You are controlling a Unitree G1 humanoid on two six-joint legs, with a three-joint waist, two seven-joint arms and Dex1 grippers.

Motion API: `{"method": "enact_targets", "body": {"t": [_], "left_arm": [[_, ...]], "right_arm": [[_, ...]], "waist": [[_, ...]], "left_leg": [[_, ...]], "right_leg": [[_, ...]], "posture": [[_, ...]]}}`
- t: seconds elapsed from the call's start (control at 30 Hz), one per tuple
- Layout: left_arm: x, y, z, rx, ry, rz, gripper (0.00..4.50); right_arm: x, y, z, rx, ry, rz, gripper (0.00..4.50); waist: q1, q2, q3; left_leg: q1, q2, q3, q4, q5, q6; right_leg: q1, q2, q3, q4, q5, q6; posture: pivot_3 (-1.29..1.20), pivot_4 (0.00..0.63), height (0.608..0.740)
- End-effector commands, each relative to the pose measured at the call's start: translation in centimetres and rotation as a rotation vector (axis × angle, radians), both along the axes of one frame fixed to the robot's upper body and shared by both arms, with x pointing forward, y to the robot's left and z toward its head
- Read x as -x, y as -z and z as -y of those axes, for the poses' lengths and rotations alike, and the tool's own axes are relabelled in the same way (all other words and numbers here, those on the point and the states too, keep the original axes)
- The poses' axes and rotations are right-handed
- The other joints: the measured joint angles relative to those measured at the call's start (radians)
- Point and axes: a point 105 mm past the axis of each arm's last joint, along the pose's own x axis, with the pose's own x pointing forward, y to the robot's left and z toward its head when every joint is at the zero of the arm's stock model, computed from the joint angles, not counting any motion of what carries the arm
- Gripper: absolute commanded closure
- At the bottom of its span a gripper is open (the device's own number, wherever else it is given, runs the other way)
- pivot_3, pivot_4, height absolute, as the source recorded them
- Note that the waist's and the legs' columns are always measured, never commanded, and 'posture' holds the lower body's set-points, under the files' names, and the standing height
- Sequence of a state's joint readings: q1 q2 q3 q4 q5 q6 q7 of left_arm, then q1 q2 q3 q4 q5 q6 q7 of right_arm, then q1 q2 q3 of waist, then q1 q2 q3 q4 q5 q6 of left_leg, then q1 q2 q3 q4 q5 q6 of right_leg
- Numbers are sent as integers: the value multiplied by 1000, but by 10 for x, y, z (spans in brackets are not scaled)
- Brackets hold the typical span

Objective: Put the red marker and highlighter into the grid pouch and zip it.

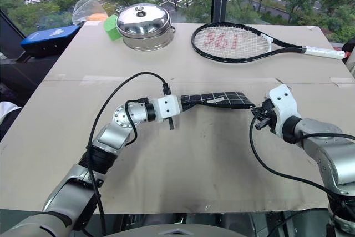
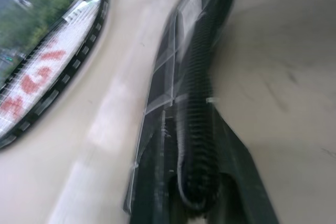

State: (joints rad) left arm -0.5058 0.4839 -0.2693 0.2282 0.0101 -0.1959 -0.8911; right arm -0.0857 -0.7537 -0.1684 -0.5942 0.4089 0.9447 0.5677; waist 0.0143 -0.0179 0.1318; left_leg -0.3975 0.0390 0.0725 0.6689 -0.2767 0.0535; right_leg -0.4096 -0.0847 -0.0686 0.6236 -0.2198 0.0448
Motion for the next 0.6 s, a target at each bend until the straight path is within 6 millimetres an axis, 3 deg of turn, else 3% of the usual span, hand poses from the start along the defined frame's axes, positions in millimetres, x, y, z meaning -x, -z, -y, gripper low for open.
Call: {"method": "enact_targets", "body": {"t": [0.03,0.13,0.2,0.23,0.4,0.6], "left_arm": [[16,-15,-24,154,10,-161,2716],[36,-12,-48,231,-12,-363,1078],[51,-11,-64,262,-24,-453,187],[60,-10,-74,268,-36,-493,28],[92,-9,-104,256,-109,-587,28],[115,-10,-112,247,-135,-603,28]], "right_arm": [[21,-13,5,-25,-92,92,2727],[43,-10,20,-51,-127,116,1086],[59,-11,29,-72,-144,130,190],[69,-12,35,-79,-152,141,31],[104,-18,68,0,-113,211,31],[121,-15,84,36,-82,200,31]], "waist": [[-1,-1,0],[-1,-1,0],[-1,-1,0],[-1,0,0],[2,1,1],[2,2,1]], "left_leg": [[0,0,0,0,0,0],[0,0,0,0,0,0],[1,1,0,0,0,0],[3,1,0,0,0,0],[4,1,0,0,0,0],[5,1,0,0,-1,-1]], "right_leg": [[0,0,0,0,0,0],[0,0,0,0,-1,1],[1,0,0,1,-1,1],[2,0,0,0,-2,3],[2,-1,0,1,-6,1],[2,-5,1,0,-6,1]], "posture": [[0,150,740],[0,150,740],[0,150,740],[0,150,740],[0,150,740],[0,150,740]]}}
